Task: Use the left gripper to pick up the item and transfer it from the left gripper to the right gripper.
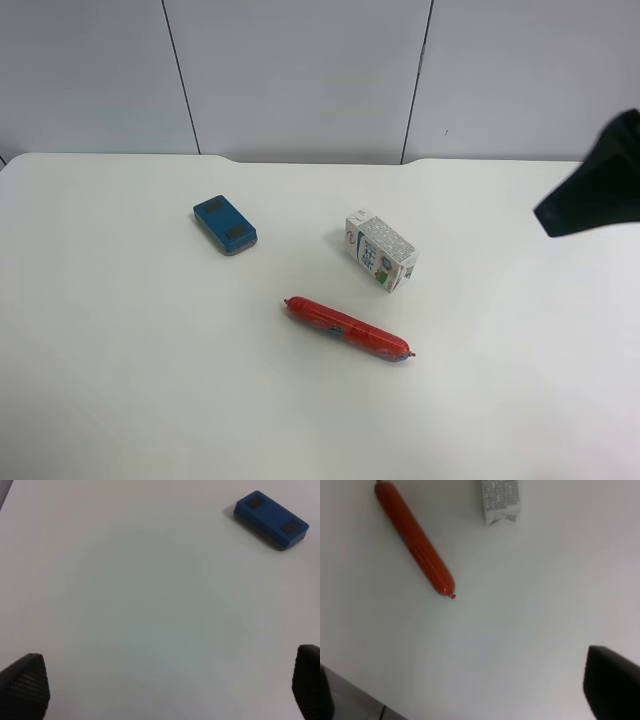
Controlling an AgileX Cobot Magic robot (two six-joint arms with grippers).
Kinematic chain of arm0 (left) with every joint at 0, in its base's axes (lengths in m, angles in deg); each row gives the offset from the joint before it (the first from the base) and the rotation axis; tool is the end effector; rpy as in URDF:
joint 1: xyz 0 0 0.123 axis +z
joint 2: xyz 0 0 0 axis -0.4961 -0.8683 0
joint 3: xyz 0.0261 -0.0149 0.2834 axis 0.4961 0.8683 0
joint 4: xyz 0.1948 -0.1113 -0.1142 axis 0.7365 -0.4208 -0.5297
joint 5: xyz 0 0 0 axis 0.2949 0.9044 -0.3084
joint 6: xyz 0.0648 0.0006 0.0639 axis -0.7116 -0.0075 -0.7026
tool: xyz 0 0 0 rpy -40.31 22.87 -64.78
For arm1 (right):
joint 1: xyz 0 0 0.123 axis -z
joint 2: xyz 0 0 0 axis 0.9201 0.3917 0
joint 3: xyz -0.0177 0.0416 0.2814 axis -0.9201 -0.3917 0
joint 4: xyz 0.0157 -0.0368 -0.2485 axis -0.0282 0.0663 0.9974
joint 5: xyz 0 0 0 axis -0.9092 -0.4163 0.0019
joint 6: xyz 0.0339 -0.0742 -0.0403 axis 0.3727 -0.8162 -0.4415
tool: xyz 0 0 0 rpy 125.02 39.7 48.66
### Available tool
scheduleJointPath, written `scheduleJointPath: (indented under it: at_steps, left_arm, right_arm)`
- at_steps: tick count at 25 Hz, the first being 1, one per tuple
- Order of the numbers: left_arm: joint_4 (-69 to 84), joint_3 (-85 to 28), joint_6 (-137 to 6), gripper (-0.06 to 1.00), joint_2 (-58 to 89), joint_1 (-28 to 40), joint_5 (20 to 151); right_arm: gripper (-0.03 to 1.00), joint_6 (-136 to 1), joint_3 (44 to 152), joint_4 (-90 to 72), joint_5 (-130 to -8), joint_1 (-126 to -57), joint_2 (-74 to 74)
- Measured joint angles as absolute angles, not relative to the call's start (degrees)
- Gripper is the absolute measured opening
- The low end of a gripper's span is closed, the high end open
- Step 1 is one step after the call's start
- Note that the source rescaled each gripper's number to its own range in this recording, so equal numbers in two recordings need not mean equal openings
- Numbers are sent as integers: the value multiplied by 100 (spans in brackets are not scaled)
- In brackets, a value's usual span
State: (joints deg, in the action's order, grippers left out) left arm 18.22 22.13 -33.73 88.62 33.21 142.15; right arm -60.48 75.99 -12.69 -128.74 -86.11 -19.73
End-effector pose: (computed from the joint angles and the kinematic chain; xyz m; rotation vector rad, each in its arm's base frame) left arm -0.0065 -0.0047 0.2799 -0.0139 2.0268 0.0013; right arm 0.1381 0.0654 0.3605 -0.7552 2.4857 0.2828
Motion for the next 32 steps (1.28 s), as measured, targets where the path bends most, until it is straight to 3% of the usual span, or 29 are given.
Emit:
scheduleJointPath:
  at_steps: [9,17,32]
  left_arm:
    - [1822,2213,-3373,100,8862,3321,14215]
    - [1822,2213,-3373,100,8862,3321,14215]
    - [1822,2213,-3373,100,8862,3321,14215]
  right_arm:
    - [100,-5813,5417,-838,-12955,-8611,-5014]
    - [100,-4971,5075,-386,-12670,-8611,-7242]
    - [100,-4473,4684,-154,-12053,-8616,-7325]
